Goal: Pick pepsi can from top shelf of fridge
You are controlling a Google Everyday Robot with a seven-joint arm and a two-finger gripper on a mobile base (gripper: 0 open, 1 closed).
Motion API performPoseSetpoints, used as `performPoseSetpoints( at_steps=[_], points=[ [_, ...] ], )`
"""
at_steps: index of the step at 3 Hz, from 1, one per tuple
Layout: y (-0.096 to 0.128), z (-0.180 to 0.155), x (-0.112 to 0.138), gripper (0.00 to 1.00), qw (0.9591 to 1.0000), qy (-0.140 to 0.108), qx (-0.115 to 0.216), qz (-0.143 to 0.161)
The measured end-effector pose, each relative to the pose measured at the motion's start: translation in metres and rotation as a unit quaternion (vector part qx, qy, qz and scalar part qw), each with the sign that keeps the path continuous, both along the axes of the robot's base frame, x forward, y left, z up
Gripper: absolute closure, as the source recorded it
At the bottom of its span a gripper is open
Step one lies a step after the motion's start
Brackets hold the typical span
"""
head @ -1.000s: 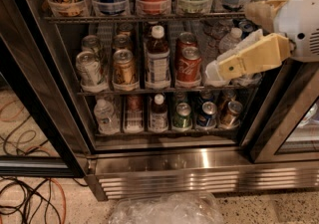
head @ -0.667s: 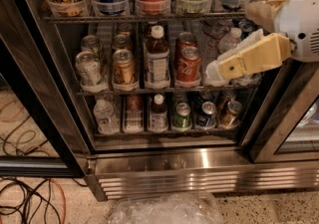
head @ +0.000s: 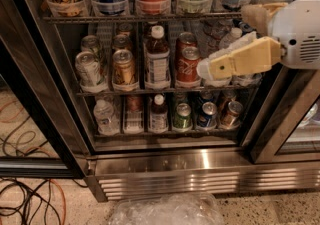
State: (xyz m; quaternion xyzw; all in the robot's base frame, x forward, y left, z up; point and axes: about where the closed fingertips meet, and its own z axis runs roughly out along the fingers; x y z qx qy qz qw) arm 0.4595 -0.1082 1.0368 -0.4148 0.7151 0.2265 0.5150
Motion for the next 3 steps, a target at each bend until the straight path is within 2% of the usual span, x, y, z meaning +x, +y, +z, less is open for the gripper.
performPoseSetpoints(
  at_steps=[1,2,3],
  points=[
    [0.021,-0.004,0.009,0.00,0.9981,-0.032,0.045,-0.028],
    [0.039,-0.019,0.020,0.00,0.9919,-0.061,0.092,-0.064],
    [0.011,-0.043,0.038,0.00,0.9762,-0.072,0.149,-0.140]
  ],
)
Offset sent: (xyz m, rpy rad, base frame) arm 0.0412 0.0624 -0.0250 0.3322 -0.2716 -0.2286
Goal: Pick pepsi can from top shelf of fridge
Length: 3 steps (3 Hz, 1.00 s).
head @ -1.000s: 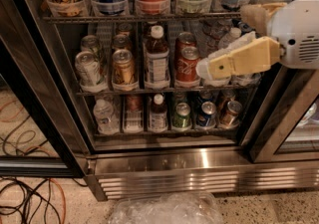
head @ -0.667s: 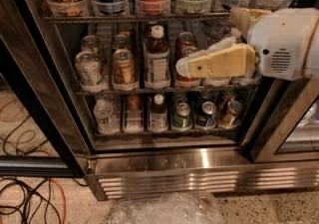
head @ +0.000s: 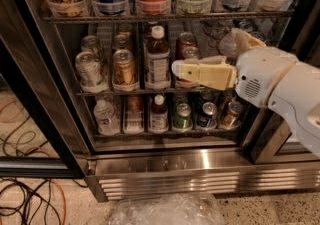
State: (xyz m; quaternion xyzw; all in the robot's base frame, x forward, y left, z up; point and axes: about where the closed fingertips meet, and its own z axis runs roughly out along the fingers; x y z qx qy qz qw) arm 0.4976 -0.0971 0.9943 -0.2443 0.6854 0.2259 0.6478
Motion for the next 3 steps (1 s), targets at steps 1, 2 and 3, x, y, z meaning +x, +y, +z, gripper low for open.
performPoseSetpoints(
  at_steps=[1,2,3],
  points=[
    [-0.032,-0.013,0.007,0.00,0.9967,-0.013,0.064,-0.049],
    [-0.010,-0.003,0.004,0.00,0.9969,-0.041,0.060,-0.031],
    [-0.010,-0.003,0.004,0.00,0.9969,-0.041,0.060,-0.031]
  ],
)
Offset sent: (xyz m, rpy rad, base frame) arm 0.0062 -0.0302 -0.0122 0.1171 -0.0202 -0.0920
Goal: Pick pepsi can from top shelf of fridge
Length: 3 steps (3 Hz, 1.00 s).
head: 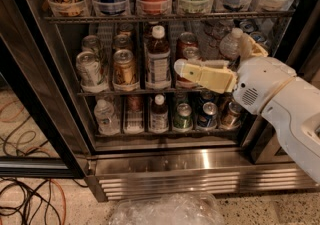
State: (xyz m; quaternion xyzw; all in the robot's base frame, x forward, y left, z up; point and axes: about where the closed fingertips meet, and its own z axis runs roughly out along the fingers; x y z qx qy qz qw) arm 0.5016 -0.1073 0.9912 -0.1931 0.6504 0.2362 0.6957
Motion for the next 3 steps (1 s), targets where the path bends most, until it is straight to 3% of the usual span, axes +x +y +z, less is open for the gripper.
performPoseSetpoints(
  at_steps=[1,2,3],
  points=[
    [0.010,0.002,0.000,0.00,0.9998,-0.017,-0.006,0.004],
    [-0.001,-0.014,0.000,0.00,0.9994,-0.022,0.008,-0.026],
    [-0.023,-0.035,-0.006,0.00,0.9968,-0.034,-0.004,-0.072]
  ],
)
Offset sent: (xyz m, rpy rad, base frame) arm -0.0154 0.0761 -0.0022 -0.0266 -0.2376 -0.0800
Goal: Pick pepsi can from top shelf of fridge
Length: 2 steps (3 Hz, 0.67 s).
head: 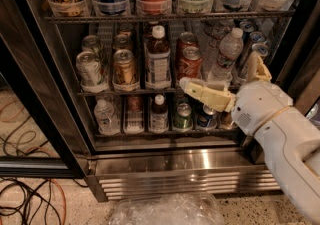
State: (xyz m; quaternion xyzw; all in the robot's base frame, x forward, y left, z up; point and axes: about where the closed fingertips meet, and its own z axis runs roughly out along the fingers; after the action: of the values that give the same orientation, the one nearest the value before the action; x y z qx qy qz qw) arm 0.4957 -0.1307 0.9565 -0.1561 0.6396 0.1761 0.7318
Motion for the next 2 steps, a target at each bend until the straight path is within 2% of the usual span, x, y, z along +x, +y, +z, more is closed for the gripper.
performPoseSetpoints(
  at_steps=[1,2],
  points=[
    [0.034,0.016,-0.012,0.00,0.9980,-0.051,-0.035,0.012],
    [0.105,0.038,-0.028,0.00,0.9912,-0.096,-0.058,0.070]
  ],
)
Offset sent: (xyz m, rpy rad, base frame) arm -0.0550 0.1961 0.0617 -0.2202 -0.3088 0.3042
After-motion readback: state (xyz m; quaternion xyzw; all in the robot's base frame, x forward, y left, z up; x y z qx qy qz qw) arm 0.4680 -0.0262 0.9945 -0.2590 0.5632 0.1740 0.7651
